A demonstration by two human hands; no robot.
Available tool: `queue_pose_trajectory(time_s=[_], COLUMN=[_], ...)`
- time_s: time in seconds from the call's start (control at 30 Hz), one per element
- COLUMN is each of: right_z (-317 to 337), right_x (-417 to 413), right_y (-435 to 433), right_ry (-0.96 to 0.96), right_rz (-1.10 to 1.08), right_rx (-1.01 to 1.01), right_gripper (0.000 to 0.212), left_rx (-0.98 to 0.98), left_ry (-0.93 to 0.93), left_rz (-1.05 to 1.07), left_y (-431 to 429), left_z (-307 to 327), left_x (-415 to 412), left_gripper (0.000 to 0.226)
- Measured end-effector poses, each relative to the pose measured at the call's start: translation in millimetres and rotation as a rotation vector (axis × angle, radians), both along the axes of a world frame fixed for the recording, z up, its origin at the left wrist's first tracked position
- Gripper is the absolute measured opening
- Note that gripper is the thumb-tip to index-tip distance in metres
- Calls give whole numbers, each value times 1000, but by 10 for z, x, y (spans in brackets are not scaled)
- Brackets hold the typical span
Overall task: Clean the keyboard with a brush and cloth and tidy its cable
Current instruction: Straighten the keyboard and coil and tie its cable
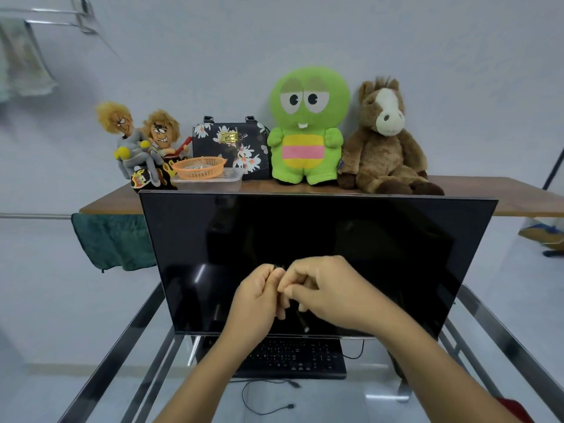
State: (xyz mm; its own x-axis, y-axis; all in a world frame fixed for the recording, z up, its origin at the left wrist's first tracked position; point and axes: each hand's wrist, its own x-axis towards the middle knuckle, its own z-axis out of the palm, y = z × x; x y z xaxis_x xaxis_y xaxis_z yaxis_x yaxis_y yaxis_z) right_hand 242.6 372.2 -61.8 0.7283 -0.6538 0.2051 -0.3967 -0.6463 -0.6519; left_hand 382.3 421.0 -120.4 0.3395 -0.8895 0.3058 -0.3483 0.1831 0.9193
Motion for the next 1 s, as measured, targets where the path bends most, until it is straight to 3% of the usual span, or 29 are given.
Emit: queue_pose_trajectory(time_s=[0.13, 0.2, 0.33, 0.43, 0.57, 0.63, 0.73, 0.83, 0.9, 1.0], right_z=[-87, -140, -186, -255, -376, -394, -360, -225, -41, 217], right_x=[-27, -55, -111, -85, -10, 38, 80, 72, 44, -44], right_y=[-192, -297, -442, -431, -279, -163, 3, 108, 127, -27], right_ry=[-181, -250, -117, -136, -128, -50, 176, 352, 336, 105], right_rz=[-131, -190, -49, 73, -22, -42, 0, 63, 83, 132], right_rx=[-58, -105, 3, 184, 216, 235, 225, -87, -264, -235], right_gripper=[13, 26, 53, 44, 20, 17, 21, 23, 26, 11], left_rx=[27, 36, 47, 19, -121, -216, -258, -141, -46, 93], left_ry=[149, 209, 301, 528, 886, 929, 753, 211, -22, 47], left_rz=[-39, -61, -180, -252, -294, -237, -149, 9, -22, -236], left_y=[10, 6, 29, 57, 13, -33, -83, -85, -66, -3], left_z=[11, 47, 154, 280, 385, 381, 342, 258, 175, 73], left_x=[-68, -94, -121, -122, -58, 1, 57, 76, 91, 86], left_gripper=[31, 30, 30, 32, 28, 27, 27, 23, 24, 42])
